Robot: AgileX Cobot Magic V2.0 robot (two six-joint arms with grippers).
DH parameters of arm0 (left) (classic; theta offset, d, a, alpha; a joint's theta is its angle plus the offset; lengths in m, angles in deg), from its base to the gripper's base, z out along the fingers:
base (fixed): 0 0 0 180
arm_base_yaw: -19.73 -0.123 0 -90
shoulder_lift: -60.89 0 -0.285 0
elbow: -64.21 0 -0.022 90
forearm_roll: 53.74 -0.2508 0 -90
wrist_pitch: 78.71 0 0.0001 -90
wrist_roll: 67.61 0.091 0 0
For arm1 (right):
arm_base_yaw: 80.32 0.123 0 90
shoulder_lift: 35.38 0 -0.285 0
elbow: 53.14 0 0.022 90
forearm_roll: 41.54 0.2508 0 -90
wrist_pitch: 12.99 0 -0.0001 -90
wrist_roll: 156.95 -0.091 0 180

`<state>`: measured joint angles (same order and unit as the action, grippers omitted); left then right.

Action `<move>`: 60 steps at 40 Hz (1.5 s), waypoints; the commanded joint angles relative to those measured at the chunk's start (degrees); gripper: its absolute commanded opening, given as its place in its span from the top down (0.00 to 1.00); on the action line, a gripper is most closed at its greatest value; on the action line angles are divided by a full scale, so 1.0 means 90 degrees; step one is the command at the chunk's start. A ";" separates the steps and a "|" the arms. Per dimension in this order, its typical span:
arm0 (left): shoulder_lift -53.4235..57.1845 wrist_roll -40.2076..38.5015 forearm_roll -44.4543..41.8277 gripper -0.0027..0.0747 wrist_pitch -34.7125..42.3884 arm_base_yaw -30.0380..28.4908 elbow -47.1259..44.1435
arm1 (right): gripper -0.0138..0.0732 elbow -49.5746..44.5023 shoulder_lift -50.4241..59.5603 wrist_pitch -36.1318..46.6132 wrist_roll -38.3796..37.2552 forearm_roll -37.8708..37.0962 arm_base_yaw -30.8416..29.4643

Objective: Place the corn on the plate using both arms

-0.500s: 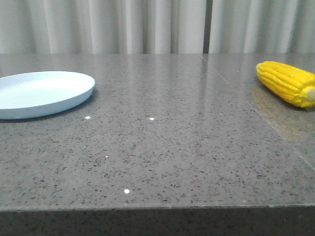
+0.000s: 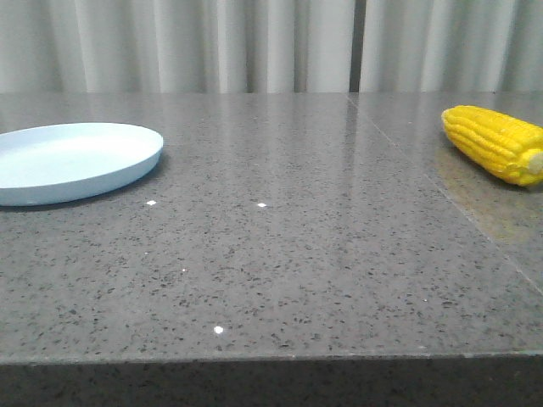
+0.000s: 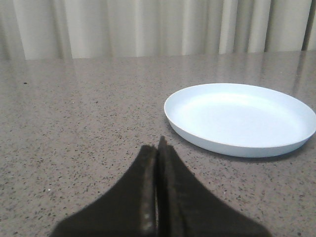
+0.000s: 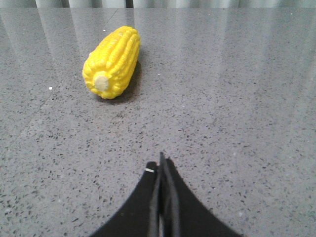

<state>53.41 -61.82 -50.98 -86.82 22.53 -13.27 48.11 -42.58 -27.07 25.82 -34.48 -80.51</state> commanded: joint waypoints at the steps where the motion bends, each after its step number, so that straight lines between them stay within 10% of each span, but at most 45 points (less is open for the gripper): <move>1: 0.0123 -0.0007 0.0045 0.99 0.0578 -0.0007 -0.0026 | 0.91 0.0031 0.0105 0.0539 0.0061 0.0019 -0.0042; 40: 0.0123 -0.0007 0.0320 0.99 0.1838 -0.0007 0.0056 | 0.91 0.0173 0.0105 0.1643 0.0047 0.0310 -0.0042; 60: -0.1860 0.0019 -0.0213 0.99 0.0156 -0.0007 0.2930 | 0.91 0.3475 -0.1650 -0.0482 0.0047 0.0348 -0.0042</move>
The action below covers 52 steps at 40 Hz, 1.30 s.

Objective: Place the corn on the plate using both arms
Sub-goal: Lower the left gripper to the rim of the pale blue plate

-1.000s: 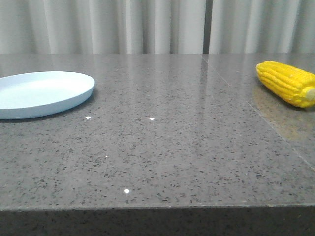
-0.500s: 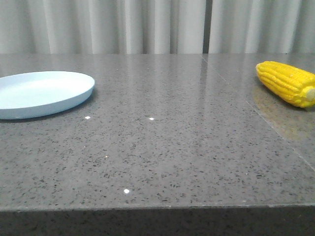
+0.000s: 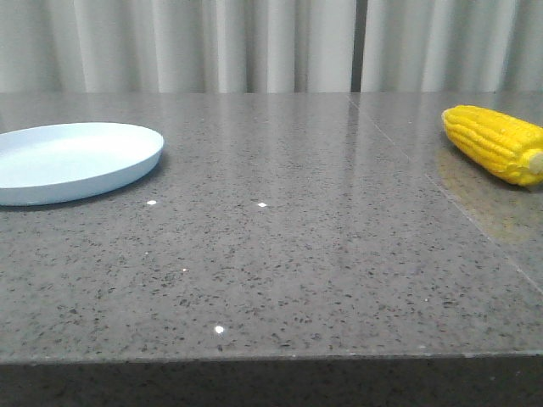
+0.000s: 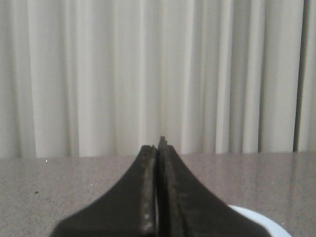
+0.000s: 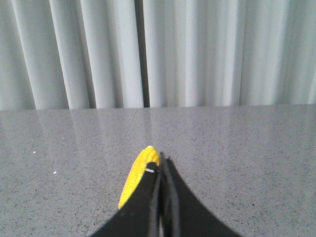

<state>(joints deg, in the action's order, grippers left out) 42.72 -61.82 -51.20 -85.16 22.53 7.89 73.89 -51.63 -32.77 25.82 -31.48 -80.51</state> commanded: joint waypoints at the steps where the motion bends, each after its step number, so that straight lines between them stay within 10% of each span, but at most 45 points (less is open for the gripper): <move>1: -0.0819 0.0019 -0.0190 0.99 -0.0119 -0.0007 0.0695 | 0.91 0.0744 -0.0851 0.0110 0.0047 0.0016 -0.0042; 16: -0.1625 0.0019 -0.0190 0.94 -0.0061 -0.0007 0.0984 | 0.81 0.1174 -0.1706 0.0036 0.0058 -0.0034 -0.0042; 29: -0.1625 0.0019 -0.0190 0.20 -0.0063 -0.0007 0.0984 | 0.17 0.1174 -0.1706 0.0078 0.0058 -0.0034 -0.0042; 52: -0.2660 0.0019 0.0093 0.19 -0.0640 -0.0007 0.1561 | 0.11 0.1174 -0.1706 0.0071 0.0058 -0.0034 -0.0042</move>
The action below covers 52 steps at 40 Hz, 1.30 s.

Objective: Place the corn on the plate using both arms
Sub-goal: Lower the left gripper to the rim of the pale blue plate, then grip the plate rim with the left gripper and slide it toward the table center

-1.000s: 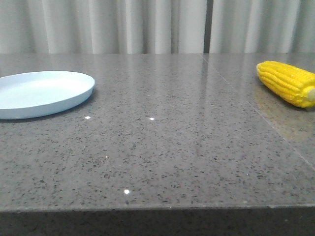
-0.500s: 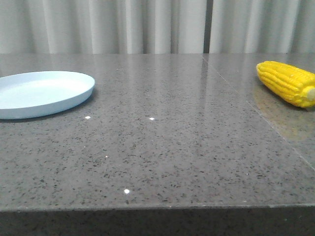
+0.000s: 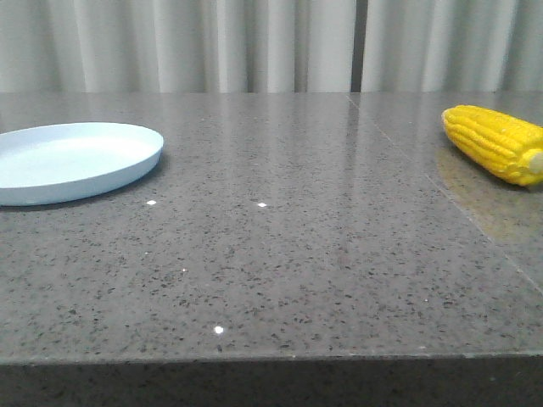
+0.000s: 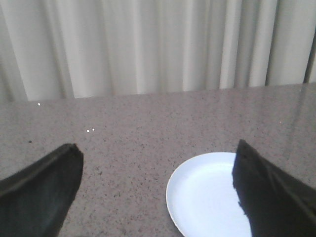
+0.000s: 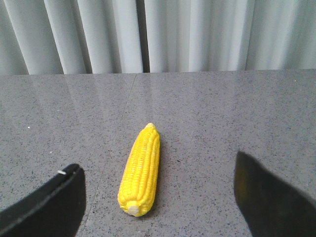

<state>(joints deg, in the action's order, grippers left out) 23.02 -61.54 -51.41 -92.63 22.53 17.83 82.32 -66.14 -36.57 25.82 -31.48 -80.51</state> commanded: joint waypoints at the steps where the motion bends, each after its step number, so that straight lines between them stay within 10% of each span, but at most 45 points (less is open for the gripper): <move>1: -0.0619 -0.0013 0.0118 0.19 0.0078 -0.0007 0.0579 | 0.11 0.0238 -0.0093 0.0494 0.0058 -0.0034 -0.0042; 17: -0.4164 -0.0056 0.0118 0.23 -0.3097 -0.0007 0.3125 | 0.11 0.0238 -0.0093 0.0494 0.0058 -0.0034 -0.0042; 26: -0.5501 -0.0056 0.0118 0.44 -0.3329 -0.0007 0.3797 | 0.11 0.0232 -0.0093 0.0488 0.0058 -0.0034 -0.0042; 45: -0.6727 -0.0056 0.0162 0.49 -0.3198 -0.0007 0.4028 | 0.11 0.0232 -0.0093 0.0488 0.0058 -0.0034 -0.0042; 52: -0.6734 -0.0056 0.0162 0.73 -0.3198 -0.0007 0.4028 | 0.11 0.0232 -0.0093 0.0481 0.0058 -0.0034 -0.0042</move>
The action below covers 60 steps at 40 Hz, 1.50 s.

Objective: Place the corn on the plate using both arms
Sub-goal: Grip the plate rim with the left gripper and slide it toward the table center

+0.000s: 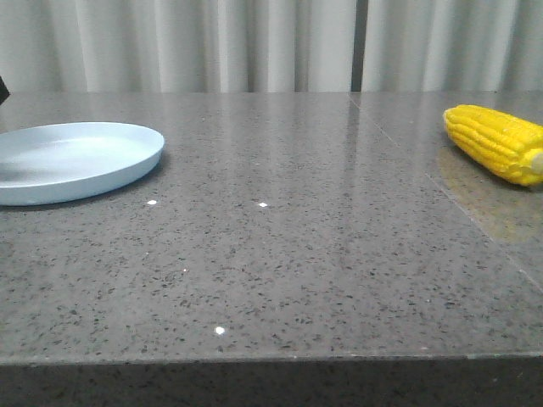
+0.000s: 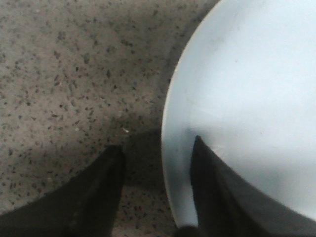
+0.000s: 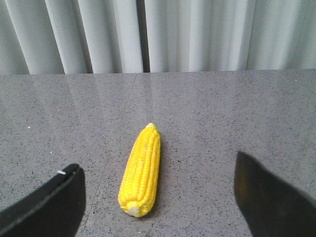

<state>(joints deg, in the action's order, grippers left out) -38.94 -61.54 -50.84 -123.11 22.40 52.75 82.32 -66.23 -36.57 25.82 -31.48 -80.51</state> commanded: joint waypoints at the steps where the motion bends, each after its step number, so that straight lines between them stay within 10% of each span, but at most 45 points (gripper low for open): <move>1: 0.0151 -0.0056 0.0099 0.77 0.0189 0.0008 0.0148 | 0.11 0.0232 -0.0084 0.0481 0.0058 -0.0034 -0.0042; 5: 0.0151 -0.0056 0.0099 1.00 0.0189 0.0008 0.0148 | 0.11 0.0232 -0.0084 0.0481 0.0058 -0.0034 -0.0042; 35: 0.0024 0.0156 0.2933 0.99 -0.0869 0.0761 0.1536 | 0.11 0.0226 -0.0084 0.0475 0.0058 -0.0034 -0.0042; 60: -0.0704 -0.0176 0.2645 0.98 -0.0192 0.2084 0.1527 | 0.11 0.0226 -0.0084 0.0449 0.0058 -0.0034 -0.0042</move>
<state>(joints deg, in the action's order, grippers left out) -47.91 -62.48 -28.24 -127.24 40.55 64.68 82.32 -66.23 -36.57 25.82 -31.48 -80.51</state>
